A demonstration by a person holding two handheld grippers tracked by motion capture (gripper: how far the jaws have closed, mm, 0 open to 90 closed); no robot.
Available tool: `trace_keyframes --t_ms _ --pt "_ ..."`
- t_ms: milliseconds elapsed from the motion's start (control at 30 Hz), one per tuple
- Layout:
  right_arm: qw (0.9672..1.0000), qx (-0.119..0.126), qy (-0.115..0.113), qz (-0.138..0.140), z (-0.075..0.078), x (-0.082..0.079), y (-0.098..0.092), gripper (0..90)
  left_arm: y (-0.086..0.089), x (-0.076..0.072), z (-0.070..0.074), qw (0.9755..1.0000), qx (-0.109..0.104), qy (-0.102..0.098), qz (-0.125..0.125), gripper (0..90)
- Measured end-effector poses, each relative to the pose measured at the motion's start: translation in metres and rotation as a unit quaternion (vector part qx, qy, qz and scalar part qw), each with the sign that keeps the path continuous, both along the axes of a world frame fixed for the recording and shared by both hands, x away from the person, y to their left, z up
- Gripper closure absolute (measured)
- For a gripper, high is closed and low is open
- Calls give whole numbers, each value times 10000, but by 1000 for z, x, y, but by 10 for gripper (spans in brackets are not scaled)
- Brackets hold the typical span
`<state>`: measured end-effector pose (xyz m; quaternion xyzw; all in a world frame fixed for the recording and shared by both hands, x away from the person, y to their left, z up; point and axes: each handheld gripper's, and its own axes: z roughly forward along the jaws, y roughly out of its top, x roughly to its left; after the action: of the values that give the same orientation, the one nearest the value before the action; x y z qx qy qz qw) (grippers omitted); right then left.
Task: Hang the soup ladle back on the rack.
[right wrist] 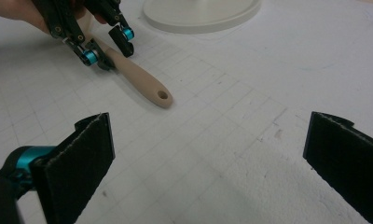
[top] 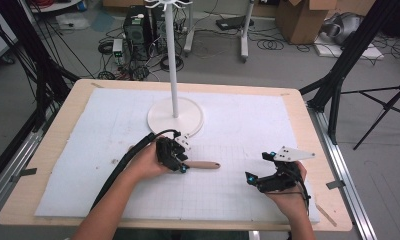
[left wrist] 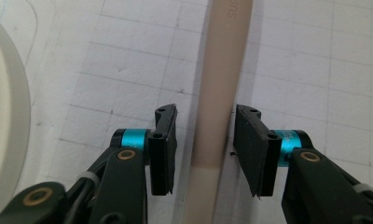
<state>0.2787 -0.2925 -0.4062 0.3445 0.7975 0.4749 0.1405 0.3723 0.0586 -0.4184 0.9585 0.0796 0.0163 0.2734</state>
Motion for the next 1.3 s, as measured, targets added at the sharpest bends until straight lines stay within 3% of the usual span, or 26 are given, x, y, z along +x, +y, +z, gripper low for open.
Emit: trace_keyframes --t_ms 33,167,633,833,1067,1300 --pt "10000 -82 -24 -19 -1 1 1 9 -1 -1 0 10000 18 4 -13 666" --pt "9999 -102 29 -32 -2 1 1 10 -1 -3 1 10000 61 -35 -45 697" --pt "9999 -131 26 -35 -2 1 2 10 -3 -7 2 9996 146 -209 -103 713" --pt "9999 -131 21 -29 -2 1 2 10 -3 -7 2 9998 135 -74 -112 739" --pt "9999 -139 20 -28 -2 1 2 10 -2 -5 2 9998 123 8 152 744" --pt "9999 -146 18 -29 -3 1 2 10 7 -4 9 9995 -184 107 252 744"
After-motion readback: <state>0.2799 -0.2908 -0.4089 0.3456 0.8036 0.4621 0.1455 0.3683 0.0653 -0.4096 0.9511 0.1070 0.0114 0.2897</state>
